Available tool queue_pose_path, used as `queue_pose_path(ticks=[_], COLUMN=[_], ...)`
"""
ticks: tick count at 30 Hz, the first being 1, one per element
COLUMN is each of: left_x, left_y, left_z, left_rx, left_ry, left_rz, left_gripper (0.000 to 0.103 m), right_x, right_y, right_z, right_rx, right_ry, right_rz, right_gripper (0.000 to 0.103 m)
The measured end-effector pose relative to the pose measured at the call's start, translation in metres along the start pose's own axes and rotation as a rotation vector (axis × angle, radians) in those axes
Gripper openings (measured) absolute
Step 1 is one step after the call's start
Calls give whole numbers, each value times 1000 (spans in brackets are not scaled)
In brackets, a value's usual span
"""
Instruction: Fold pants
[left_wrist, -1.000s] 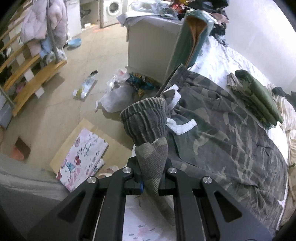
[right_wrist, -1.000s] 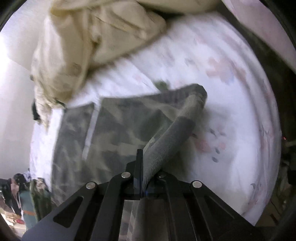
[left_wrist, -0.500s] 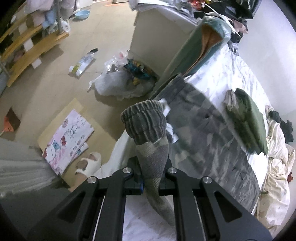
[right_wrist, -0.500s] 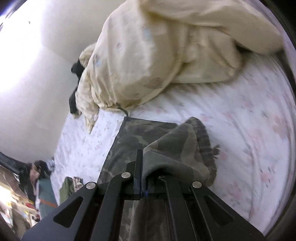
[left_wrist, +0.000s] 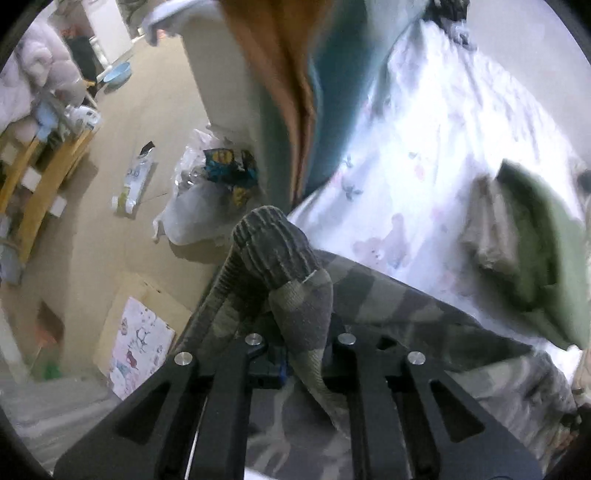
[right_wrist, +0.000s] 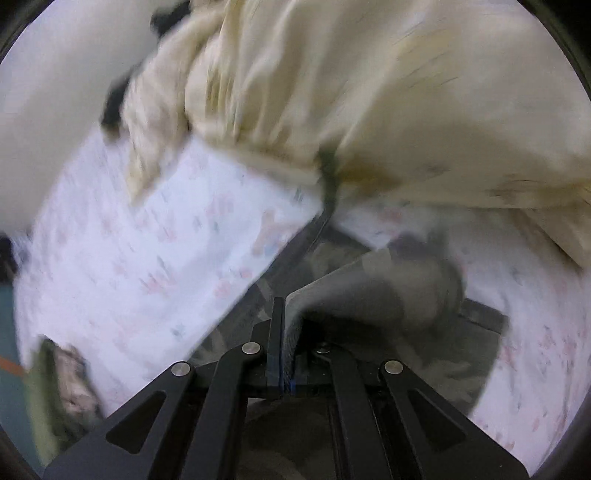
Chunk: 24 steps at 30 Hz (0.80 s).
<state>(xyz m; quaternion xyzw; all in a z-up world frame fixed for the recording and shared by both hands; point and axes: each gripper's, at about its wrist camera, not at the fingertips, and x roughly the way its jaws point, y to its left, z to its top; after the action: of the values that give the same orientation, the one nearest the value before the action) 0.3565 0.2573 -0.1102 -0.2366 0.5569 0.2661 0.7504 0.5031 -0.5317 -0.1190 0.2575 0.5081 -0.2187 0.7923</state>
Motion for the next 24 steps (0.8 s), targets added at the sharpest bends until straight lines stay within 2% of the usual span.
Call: queue_pose_path(ticks=[2, 3, 4, 5, 6, 7, 8, 10, 13, 14, 16, 17, 19, 20, 22, 24], left_x=[12, 15, 17, 17, 10, 3, -4, -27, -65, -74, -69, -55, -30, -14, 18, 49], left_y=[-1, -1, -2, -2, 0, 0, 0, 9, 21, 18, 1, -14, -32, -40, -49, -47], left_z=[4, 4, 5, 5, 4, 3, 4, 5, -1, -11, -23, -33, -47, -51, -48, -34], left_rx=[-12, -14, -9, -1, 12, 19, 20, 20, 24, 84, 245, 365, 486, 530, 549, 482], left_ry=[-9, -7, -4, -5, -30, -66, -96, -208, -402, -467, -451, -398, -336, -300, -255, -215], left_rz=[-8, -19, -37, -64, -96, -98, -92, -112, -88, -84, -71, -50, -13, 20, 111, 272], left_gripper=[14, 16, 24, 35, 40, 53, 70, 88, 88, 88, 88, 88, 86, 77, 71, 71], right_x=[16, 21, 22, 20, 13, 6, 1, -13, -33, -38, -44, -45, -38, -31, -10, 12], right_y=[6, 9, 12, 12, 14, 17, 20, 28, 40, 43, 45, 45, 41, 41, 32, 16], right_z=[-3, -4, -4, -3, -2, -1, -1, -5, -23, -30, -47, -56, -77, -83, -101, -112], right_rx=[-24, -52, -70, -80, -107, -148, -181, -272, -368, -390, -419, -427, -440, -448, -462, -449], right_ry=[15, 8, -3, -14, -42, -66, -81, -113, -127, -136, -138, -124, -77, -59, 2, 43], right_rz=[14, 19, 20, 28, 46, 39, 26, 15, 87, 112, 149, 169, 195, 189, 151, 70], right_gripper=[13, 37, 55, 78, 77, 77, 77, 77, 77, 77, 77, 77, 77, 77, 77, 77])
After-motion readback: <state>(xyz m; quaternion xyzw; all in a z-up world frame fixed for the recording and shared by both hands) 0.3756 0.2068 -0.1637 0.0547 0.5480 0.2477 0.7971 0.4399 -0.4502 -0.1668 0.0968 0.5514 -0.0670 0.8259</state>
